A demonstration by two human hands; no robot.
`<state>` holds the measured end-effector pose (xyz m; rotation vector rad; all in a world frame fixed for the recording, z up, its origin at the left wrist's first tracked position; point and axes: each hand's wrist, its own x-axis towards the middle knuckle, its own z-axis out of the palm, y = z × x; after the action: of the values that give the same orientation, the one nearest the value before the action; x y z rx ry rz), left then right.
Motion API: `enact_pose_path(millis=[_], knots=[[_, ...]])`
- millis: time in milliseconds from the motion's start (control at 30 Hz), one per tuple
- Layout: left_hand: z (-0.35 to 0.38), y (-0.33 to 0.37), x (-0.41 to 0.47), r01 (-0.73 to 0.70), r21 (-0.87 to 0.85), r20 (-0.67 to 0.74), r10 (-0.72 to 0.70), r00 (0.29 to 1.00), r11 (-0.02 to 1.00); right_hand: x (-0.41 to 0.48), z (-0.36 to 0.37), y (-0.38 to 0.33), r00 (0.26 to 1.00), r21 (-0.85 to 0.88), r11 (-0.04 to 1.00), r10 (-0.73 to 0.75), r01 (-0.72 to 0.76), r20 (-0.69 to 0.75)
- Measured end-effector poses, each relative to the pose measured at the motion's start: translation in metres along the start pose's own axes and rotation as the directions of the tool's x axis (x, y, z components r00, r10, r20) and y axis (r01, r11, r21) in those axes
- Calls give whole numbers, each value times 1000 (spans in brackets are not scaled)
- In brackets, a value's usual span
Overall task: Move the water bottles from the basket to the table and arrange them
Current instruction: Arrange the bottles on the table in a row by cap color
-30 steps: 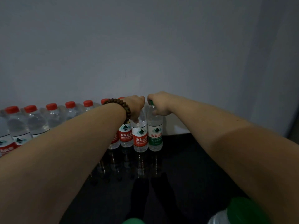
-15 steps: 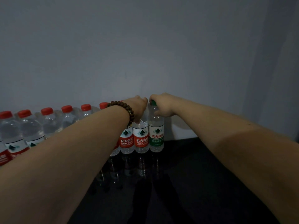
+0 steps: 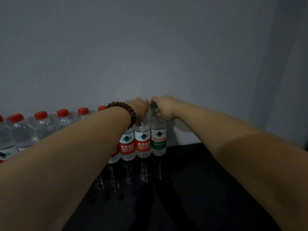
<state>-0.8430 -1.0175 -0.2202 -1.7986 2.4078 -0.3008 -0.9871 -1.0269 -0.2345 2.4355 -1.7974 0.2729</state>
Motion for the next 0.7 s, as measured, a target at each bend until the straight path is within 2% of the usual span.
enact_pose_path(millis=[167, 300, 367, 533, 633, 700], knots=[[-12, -9, -12, 0, 10, 7, 0, 1000, 1000, -13, -14, 2, 999, 126, 991, 36, -40, 35], [-34, -15, -42, 9, 109, -198, 13, 980, 994, -40, -36, -1, 996, 191, 977, 91, -90, 1], [-45, -16, -63, 1, 116, -243, 27, 970, 993, -60, -52, -8, 995, 171, 981, 97, -97, 4], [-91, -12, -134, -54, 205, -184, 92, 979, 977, -113, -109, -41, 988, 52, 990, 124, -129, 95], [-115, -8, -176, -58, 225, -155, 95, 983, 973, -140, -135, -62, 966, 103, 979, 154, -178, 207], [-127, -3, -207, -66, 199, -112, 90, 990, 978, -167, -151, -78, 962, 126, 975, 153, -185, 228]])
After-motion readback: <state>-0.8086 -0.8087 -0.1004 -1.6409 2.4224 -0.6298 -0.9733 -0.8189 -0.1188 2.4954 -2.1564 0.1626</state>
